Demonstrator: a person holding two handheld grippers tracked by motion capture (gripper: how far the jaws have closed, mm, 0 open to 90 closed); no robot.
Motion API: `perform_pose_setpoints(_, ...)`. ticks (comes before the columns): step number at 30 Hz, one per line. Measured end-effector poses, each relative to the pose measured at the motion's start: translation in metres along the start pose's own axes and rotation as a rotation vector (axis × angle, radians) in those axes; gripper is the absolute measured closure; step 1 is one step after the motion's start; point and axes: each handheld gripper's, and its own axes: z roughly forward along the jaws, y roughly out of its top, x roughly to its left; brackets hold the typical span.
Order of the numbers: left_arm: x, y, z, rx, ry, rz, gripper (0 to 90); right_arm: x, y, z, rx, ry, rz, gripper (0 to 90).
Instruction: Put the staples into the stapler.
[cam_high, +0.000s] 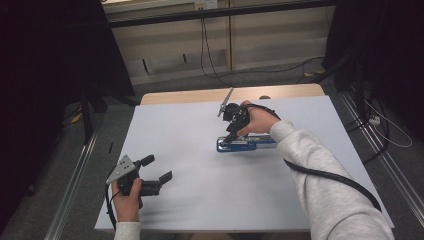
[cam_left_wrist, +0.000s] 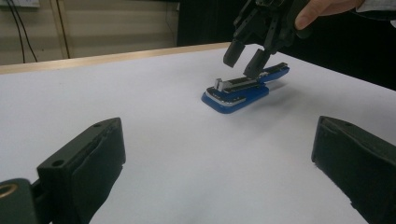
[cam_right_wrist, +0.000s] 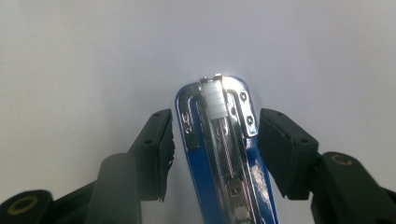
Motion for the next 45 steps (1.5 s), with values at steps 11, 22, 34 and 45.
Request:
perform_pose_setpoints(11, 0.000, 0.000, 0.006, 0.020, -0.020, -0.007, 2.7, 0.000, -0.017, -0.005, -0.010, -0.013, 0.041, 34.8)
perform_pose_setpoints(22, -0.001, 0.002, 0.021, 0.067, -0.038, 0.006, 2.7, -0.001, -0.039, -0.019, -0.047, -0.055, 0.088, 23.1)
perform_pose_setpoints(34, -0.004, 0.010, 0.032, 0.068, -0.052, 0.007, 2.3, -0.001, -0.063, -0.042, -0.076, -0.099, 0.131, 19.8)
perform_pose_setpoints(45, -0.006, 0.018, 0.048, 0.077, -0.064, -0.006, 2.5, -0.001, -0.085, -0.048, -0.080, -0.113, 0.158, 18.6)
